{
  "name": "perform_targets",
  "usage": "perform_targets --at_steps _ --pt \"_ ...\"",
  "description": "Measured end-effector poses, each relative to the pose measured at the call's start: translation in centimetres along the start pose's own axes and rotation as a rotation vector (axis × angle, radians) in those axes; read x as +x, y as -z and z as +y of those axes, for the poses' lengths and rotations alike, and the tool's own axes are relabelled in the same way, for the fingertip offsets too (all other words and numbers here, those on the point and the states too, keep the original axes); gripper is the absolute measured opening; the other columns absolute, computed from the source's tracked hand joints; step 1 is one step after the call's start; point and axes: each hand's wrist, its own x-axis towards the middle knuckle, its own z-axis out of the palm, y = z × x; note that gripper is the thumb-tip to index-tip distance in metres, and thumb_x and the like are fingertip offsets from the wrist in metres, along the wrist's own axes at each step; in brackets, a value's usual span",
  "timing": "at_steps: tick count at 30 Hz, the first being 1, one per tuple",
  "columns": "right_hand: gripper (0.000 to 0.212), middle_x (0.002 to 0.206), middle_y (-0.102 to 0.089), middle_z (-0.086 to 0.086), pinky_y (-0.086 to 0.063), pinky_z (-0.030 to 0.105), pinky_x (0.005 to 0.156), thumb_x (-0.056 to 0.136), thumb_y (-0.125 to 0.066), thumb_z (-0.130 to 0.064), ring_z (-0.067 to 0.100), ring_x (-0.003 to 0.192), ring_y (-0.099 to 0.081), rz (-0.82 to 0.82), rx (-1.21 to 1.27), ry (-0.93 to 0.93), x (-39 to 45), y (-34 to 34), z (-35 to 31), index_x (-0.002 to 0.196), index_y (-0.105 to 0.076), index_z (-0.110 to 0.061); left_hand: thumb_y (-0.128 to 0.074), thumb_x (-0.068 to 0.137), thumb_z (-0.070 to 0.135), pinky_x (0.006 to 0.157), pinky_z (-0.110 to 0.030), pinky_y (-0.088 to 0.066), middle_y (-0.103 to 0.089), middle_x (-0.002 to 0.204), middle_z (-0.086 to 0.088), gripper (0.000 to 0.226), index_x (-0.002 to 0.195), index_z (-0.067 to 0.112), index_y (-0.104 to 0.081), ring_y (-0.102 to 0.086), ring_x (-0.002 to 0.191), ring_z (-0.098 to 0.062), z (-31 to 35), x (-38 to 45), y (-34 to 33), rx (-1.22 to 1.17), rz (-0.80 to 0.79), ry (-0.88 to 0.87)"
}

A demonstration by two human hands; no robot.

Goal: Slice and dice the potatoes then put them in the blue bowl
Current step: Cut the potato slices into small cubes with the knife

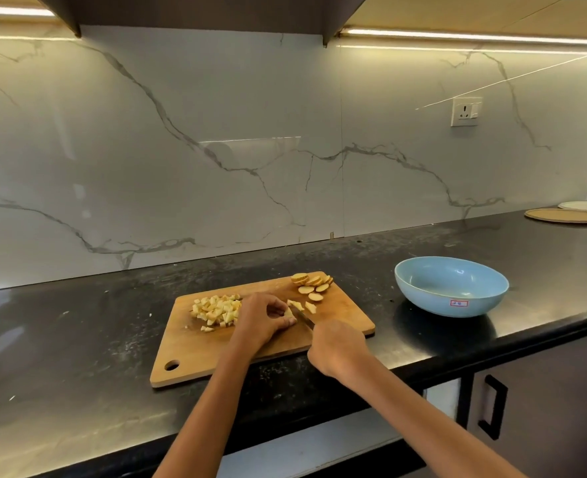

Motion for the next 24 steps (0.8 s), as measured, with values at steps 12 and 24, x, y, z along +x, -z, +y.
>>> perform_targets --at_steps 12,24 --pt "0.028 0.112 -0.059 0.009 -0.045 0.028 0.079 0.097 -0.043 -0.022 0.021 0.102 -0.058 0.000 0.085 0.031 0.2 1.1 -0.7 0.117 -0.056 -0.007 -0.074 0.075 0.010 0.072 -0.012 -0.047 -0.071 0.094 -0.003 0.019 0.094 0.011 -0.073 -0.061 0.081 -0.005 -0.5 0.1 0.3 0.003 0.046 -0.005" --pt "0.033 0.123 -0.055 0.009 -0.044 0.029 0.083 0.094 -0.049 -0.017 0.023 0.110 -0.055 -0.076 0.040 0.003 0.9 0.6 -1.8 0.125 -0.051 -0.007 -0.074 0.076 0.012 0.071 -0.012 -0.044 -0.071 0.090 -0.001 0.014 0.090 0.012 -0.074 -0.059 0.080 -0.005 -0.3 0.1 0.1 0.041 0.049 -0.012"
